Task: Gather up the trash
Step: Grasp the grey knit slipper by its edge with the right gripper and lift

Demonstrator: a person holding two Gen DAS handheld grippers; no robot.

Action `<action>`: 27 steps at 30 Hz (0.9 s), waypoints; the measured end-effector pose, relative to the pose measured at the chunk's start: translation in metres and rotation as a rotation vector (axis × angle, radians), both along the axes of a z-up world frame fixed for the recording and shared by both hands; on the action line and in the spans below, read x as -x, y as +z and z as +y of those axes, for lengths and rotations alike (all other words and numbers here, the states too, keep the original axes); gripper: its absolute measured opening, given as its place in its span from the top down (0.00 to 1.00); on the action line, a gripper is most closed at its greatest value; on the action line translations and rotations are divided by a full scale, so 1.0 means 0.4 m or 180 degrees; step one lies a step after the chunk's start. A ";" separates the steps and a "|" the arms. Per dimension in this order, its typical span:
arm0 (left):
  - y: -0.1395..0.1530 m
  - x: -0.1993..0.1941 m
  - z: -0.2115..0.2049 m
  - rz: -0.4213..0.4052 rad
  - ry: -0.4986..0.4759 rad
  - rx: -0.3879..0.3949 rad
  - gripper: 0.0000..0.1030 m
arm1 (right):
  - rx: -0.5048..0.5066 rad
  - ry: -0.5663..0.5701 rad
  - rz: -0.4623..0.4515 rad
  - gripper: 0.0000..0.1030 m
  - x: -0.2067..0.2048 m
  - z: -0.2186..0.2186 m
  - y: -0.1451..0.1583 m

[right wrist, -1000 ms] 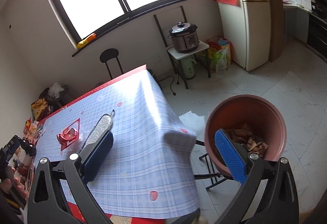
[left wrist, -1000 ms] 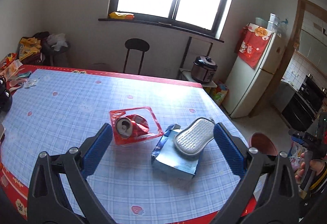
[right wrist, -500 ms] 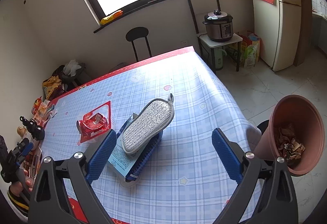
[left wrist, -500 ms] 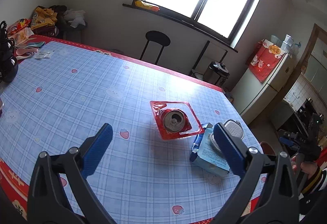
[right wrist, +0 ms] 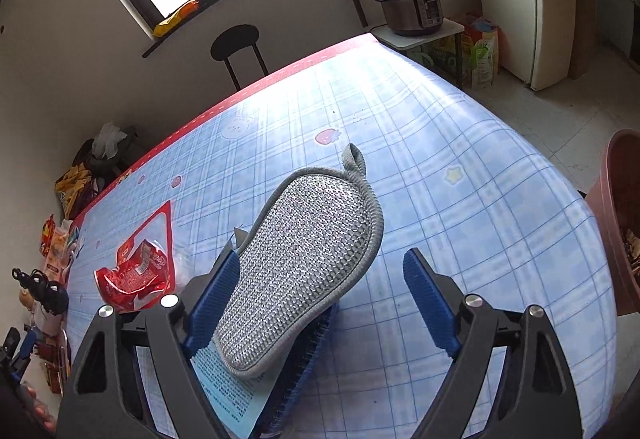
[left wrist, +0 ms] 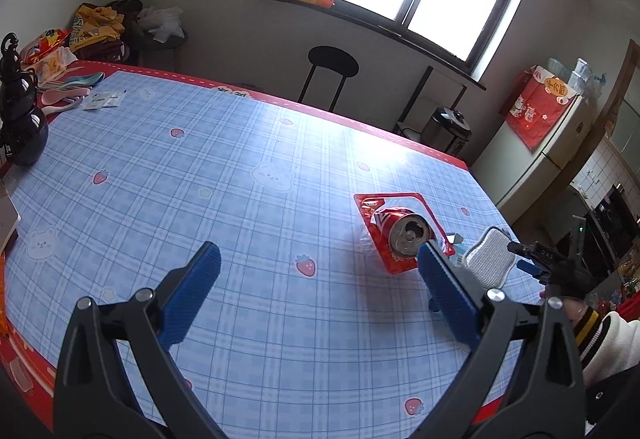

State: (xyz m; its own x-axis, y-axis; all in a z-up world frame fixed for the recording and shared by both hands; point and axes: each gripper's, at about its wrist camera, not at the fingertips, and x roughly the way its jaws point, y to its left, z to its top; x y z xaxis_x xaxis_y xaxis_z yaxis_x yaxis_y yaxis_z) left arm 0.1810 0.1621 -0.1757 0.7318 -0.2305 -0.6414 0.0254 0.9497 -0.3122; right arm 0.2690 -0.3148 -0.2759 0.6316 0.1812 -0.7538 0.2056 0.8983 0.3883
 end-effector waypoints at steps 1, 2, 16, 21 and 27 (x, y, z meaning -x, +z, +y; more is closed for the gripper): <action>-0.002 0.001 0.004 0.0009 -0.0004 -0.0009 0.06 | -0.0006 -0.0017 0.0015 0.21 -0.009 0.004 -0.009; -0.003 0.002 0.006 0.0019 -0.0005 -0.0017 0.06 | -0.0013 -0.0026 0.0031 0.22 -0.017 0.008 -0.017; -0.016 0.039 -0.002 0.0075 0.0021 0.0051 0.06 | -0.0036 0.0151 -0.0082 0.67 0.006 0.032 0.019; -0.003 0.033 -0.045 0.0038 -0.0096 0.0055 0.06 | -0.0142 0.0277 -0.0319 0.77 0.060 0.029 0.089; 0.003 0.019 -0.111 0.0024 -0.0265 0.0083 0.06 | -0.0159 0.0370 -0.0514 0.82 0.141 0.012 0.161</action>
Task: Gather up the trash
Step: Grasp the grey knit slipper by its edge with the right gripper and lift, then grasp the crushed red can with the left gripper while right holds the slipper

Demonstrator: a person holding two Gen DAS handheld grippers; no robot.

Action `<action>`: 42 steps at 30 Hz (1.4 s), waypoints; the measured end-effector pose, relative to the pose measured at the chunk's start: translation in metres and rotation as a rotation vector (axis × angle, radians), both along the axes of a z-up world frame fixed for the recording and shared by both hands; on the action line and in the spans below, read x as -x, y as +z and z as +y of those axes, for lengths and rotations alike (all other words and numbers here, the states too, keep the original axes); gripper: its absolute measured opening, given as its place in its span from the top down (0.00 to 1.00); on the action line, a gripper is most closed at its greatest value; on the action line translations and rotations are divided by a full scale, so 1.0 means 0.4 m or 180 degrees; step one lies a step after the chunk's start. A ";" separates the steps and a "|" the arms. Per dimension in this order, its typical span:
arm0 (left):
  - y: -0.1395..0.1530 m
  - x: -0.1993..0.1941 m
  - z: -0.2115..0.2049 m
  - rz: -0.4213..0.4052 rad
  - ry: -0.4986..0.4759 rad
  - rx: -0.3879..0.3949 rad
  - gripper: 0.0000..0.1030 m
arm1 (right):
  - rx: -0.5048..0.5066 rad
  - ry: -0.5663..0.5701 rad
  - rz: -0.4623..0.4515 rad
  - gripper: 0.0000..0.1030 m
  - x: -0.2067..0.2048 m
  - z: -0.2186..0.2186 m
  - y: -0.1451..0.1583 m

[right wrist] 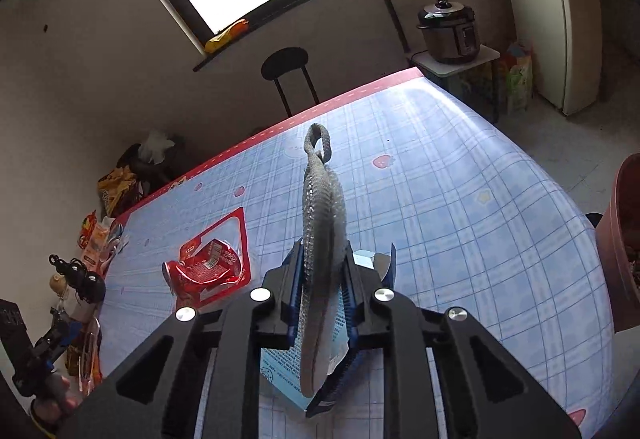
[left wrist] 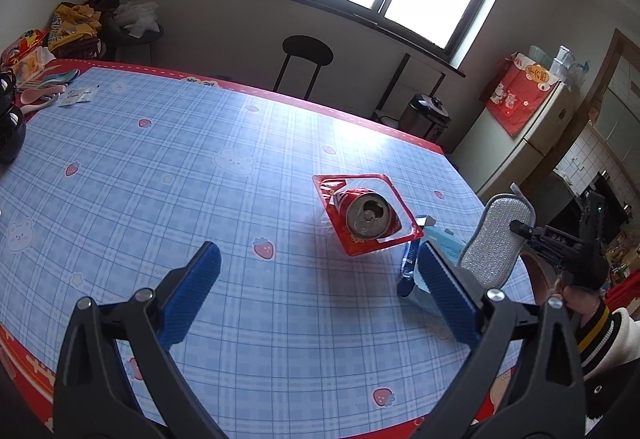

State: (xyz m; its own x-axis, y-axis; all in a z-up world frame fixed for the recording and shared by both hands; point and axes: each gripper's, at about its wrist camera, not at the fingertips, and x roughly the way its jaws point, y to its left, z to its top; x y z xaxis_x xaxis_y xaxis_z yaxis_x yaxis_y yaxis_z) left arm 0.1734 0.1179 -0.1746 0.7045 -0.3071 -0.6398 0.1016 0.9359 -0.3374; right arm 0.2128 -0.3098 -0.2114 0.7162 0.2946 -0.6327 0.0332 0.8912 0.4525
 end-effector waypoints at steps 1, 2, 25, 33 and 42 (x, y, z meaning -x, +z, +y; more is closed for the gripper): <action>0.000 -0.003 -0.012 -0.0005 -0.0033 0.0005 0.06 | -0.0017 -0.0011 -0.0019 0.82 0.014 -0.008 0.008; 0.000 -0.006 -0.024 -0.0009 -0.0069 0.0009 0.06 | -0.0032 -0.0028 -0.0035 0.82 0.028 -0.017 0.015; -0.155 -0.318 -0.259 0.0481 -0.0515 -0.0067 0.06 | 0.0067 -0.0652 0.0134 0.82 0.267 -0.207 0.009; -0.203 -0.361 -0.294 0.0549 -0.0345 -0.0337 0.06 | 0.0067 -0.0696 0.0158 0.82 0.269 -0.219 0.003; -0.235 -0.385 -0.285 0.0704 -0.0001 -0.0296 0.06 | 0.0089 -0.0644 0.0194 0.82 0.259 -0.213 -0.002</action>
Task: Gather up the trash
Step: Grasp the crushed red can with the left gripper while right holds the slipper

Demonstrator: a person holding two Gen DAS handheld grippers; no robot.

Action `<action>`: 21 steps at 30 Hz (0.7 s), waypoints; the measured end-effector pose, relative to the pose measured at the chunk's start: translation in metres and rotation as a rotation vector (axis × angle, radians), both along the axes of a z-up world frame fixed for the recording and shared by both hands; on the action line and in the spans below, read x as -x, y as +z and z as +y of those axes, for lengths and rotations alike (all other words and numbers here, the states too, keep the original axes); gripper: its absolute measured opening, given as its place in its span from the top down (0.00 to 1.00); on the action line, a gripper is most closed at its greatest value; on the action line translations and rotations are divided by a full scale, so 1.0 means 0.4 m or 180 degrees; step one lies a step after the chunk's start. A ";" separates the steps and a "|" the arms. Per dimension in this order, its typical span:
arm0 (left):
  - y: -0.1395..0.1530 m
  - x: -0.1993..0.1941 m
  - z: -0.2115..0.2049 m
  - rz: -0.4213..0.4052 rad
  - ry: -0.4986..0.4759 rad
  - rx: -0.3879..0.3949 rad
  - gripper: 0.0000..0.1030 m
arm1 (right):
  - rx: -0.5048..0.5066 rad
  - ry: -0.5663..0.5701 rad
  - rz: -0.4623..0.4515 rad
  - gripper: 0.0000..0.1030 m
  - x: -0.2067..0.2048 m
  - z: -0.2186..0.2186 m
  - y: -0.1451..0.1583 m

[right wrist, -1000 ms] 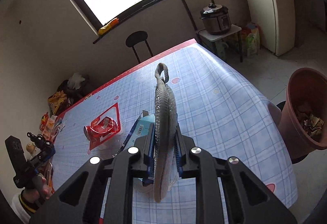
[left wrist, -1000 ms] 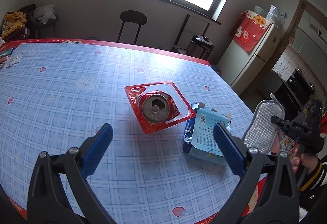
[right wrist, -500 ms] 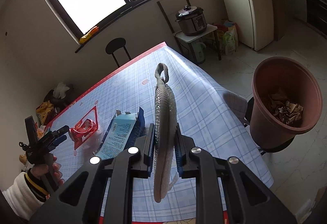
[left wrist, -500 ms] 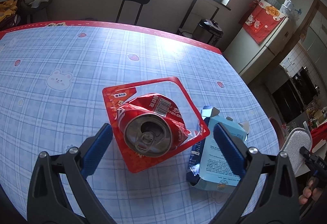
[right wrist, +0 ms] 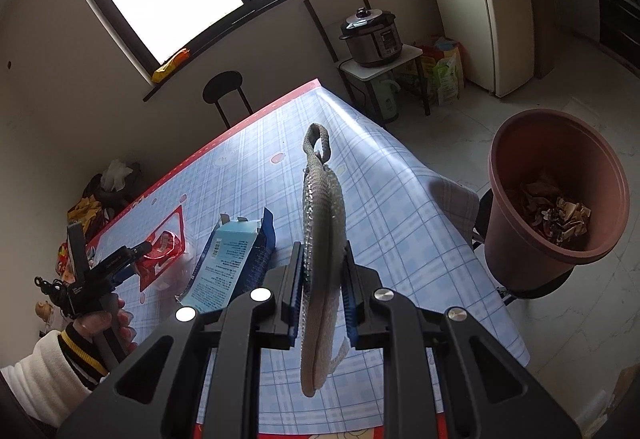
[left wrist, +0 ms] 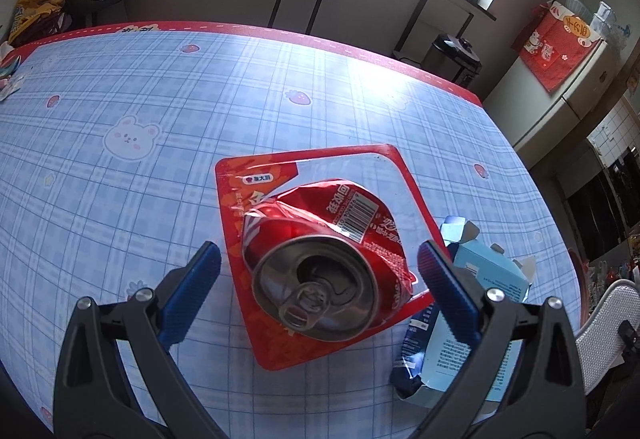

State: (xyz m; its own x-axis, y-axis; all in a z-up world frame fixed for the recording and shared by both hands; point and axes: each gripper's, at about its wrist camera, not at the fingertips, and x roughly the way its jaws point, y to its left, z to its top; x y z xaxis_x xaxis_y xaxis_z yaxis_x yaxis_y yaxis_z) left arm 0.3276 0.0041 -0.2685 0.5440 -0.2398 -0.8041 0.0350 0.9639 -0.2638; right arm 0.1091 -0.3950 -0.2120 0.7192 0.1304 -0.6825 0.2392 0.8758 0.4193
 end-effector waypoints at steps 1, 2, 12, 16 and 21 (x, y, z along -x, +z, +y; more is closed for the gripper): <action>-0.003 -0.001 0.002 0.0016 0.0021 0.0012 0.06 | 0.0003 0.0005 0.0004 0.82 -0.001 0.000 -0.001; -0.005 -0.004 0.003 0.0035 0.0040 0.0006 0.06 | 0.0002 0.0010 0.0005 0.82 -0.002 -0.001 -0.001; -0.018 -0.003 0.023 0.0149 0.0171 -0.0050 0.07 | -0.0009 0.0029 0.0003 0.82 -0.008 -0.002 0.002; -0.010 0.011 0.043 0.0212 0.0120 0.0059 0.26 | -0.0009 0.0030 -0.0021 0.82 -0.009 -0.005 0.005; 0.007 0.035 0.077 0.0272 0.0093 0.0206 0.35 | -0.0020 0.0037 -0.0042 0.82 -0.009 -0.009 0.007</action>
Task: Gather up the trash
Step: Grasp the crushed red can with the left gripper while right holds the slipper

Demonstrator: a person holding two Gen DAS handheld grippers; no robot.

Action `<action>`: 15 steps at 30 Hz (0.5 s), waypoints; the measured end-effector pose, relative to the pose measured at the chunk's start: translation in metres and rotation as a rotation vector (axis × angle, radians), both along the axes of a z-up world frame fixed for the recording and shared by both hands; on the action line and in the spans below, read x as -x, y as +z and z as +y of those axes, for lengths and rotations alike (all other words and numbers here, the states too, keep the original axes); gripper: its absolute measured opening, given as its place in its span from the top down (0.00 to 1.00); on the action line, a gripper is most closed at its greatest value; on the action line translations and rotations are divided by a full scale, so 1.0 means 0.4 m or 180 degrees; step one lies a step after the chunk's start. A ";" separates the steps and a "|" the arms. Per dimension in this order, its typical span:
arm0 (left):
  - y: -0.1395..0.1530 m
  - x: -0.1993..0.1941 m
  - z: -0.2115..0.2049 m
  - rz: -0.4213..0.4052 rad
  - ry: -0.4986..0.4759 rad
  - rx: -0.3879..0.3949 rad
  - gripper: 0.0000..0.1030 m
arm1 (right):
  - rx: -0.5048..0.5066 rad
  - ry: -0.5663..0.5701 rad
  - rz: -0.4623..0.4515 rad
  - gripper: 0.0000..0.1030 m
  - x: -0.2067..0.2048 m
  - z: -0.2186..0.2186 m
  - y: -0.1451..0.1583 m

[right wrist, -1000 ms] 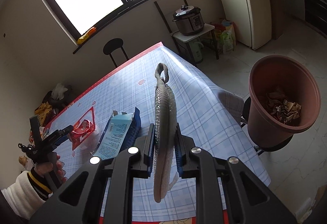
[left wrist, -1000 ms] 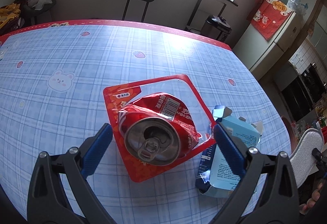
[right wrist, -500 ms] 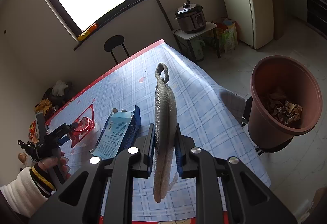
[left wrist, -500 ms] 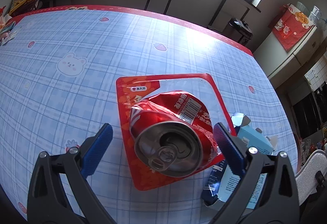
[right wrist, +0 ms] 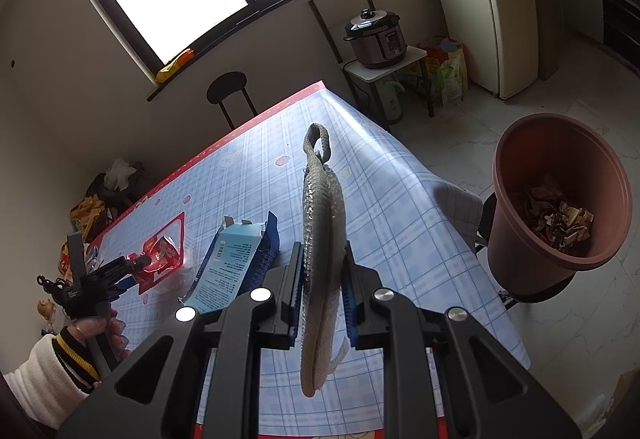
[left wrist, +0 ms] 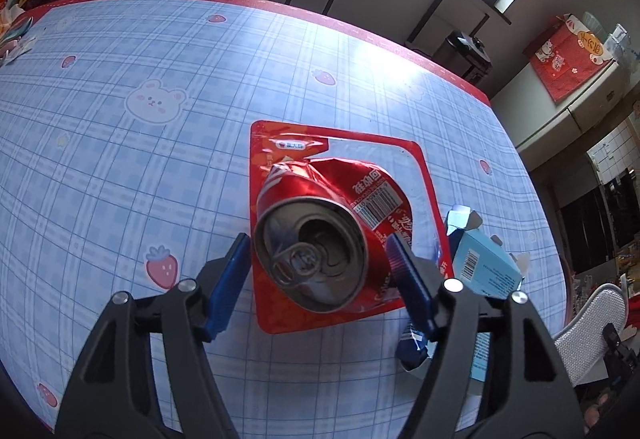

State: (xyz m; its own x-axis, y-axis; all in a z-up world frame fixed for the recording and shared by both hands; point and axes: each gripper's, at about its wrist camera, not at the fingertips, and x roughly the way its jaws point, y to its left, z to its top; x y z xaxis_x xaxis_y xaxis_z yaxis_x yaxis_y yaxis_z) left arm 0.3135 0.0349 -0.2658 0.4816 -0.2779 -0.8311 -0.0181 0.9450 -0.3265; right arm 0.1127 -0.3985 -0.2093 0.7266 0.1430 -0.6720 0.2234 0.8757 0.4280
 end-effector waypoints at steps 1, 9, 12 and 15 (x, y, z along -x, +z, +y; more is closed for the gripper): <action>0.006 0.006 0.007 -0.0012 -0.0015 0.0021 0.42 | -0.0004 0.0007 -0.0003 0.82 0.000 0.001 -0.001; 0.043 0.059 0.053 -0.0136 -0.0111 0.0137 0.57 | -0.0020 0.0066 -0.0040 0.82 -0.007 0.011 0.001; 0.054 0.082 0.064 -0.0188 -0.0115 0.0108 0.57 | -0.0027 0.0083 -0.0053 0.82 -0.011 0.013 0.004; 0.069 0.105 0.065 -0.0278 -0.0142 0.0021 0.57 | -0.0026 0.0112 -0.0068 0.82 -0.011 0.016 0.006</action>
